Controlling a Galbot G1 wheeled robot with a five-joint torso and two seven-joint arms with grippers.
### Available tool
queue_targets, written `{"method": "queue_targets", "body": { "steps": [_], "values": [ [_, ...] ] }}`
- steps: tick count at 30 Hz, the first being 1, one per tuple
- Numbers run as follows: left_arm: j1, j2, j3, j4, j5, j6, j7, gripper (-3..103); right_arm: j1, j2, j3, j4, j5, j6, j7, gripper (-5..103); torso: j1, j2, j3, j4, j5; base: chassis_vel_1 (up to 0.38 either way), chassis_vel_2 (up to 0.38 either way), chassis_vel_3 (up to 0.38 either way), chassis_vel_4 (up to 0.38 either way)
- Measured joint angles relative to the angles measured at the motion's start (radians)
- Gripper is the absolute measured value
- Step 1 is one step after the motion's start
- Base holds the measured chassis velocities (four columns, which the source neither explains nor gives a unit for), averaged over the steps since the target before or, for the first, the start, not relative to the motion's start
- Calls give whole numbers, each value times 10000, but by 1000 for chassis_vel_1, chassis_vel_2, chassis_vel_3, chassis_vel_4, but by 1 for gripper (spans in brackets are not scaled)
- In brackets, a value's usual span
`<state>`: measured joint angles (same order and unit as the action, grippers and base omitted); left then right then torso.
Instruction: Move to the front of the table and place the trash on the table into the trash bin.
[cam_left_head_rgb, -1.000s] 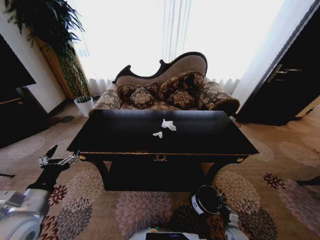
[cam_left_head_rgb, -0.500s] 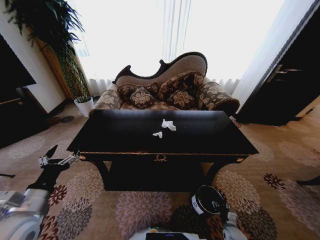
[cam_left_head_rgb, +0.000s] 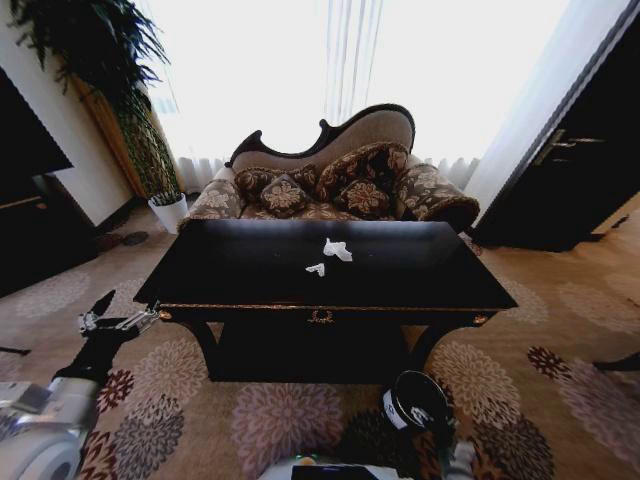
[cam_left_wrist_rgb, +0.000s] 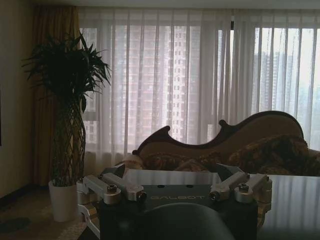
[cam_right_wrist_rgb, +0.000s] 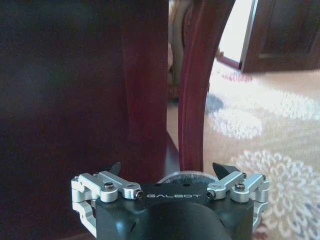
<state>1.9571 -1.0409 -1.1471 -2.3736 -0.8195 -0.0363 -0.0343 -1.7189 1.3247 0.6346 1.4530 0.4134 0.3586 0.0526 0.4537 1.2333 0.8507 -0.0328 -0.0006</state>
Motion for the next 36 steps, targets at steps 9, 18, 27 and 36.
{"method": "queue_targets", "body": {
  "steps": [9, 18, 27, 36],
  "values": [
    [0, 0, 0, 0, 1, 0, 0, 100, -1562, 236, 551, 2398, -671, 957, -41, 100, 0, 0, 0, 3, 3, 0, 0, 0, 0],
    [0, 0, 0, 0, 1, 0, 0, 100, -2308, 376, 1536, 4111, -1294, 1251, -53, 100, 1, 0, 1, 4, 4, 0, 0, 0, 0],
    [0, 0, 0, 0, 0, 0, 0, 100, -2516, -44, 2553, 5807, -568, 443, -39, 100, 1, -1, 2, 2, 4, 0, 0, 0, 0],
    [0, 0, 0, 0, 1, 0, 0, 100, -2013, -1200, 3410, 7569, 850, -1462, -25, 100, 1, -1, 2, 2, 6, 0, 0, 0, 0]
  ]
}}
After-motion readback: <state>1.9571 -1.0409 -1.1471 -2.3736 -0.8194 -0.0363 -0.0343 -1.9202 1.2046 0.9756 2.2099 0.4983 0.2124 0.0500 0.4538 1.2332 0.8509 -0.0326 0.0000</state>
